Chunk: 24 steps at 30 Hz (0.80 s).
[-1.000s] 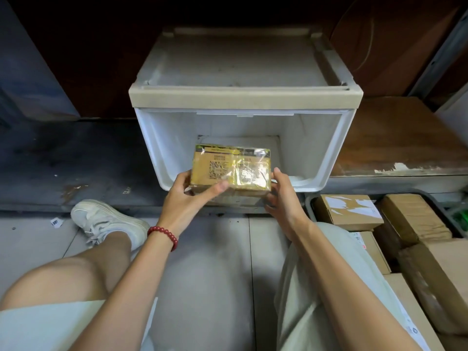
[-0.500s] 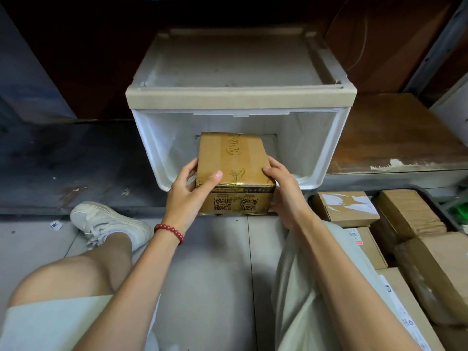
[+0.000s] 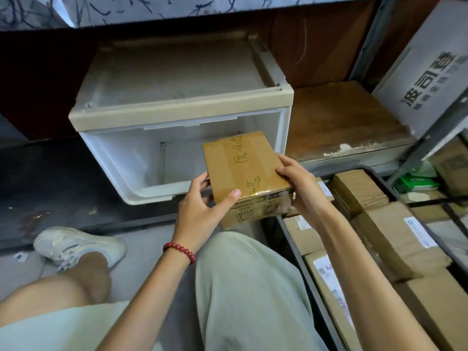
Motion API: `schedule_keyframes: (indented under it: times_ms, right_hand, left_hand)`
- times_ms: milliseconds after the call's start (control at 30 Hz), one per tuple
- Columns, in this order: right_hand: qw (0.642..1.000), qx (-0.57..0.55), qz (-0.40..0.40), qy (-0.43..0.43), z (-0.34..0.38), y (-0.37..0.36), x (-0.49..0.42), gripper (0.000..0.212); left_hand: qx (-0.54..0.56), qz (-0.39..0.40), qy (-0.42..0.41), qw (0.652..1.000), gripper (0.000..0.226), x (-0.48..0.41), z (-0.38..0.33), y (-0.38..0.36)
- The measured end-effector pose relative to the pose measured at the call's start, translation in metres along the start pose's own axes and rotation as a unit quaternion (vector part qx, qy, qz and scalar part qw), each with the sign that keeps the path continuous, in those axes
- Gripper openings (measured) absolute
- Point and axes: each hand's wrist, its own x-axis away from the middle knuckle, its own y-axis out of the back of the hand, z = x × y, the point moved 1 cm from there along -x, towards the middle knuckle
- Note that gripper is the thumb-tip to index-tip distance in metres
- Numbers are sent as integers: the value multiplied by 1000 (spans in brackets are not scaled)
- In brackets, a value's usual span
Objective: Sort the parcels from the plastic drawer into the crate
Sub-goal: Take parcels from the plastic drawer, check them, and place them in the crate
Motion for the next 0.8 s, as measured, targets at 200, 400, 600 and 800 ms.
schedule_keyframes:
  times_ms: [200,400,600,800]
  right_hand:
    - [998,-14,-59,11,-9,77,28,40]
    - [990,-42,-133,-22,-35,144,60,35]
    - [981,-14,-185,-50,-67,172,79,33]
    - [983,33,-171,-53,-96,170,77,38]
  left_hand:
    - [-32,83,6,996,89,15,-9,-73]
    - [-69,146,7,987,103,32,-6,-146]
    - [-138,206,27,968,109,47,17,-181]
    - [-269,238,10,933,99,47,33,-187]
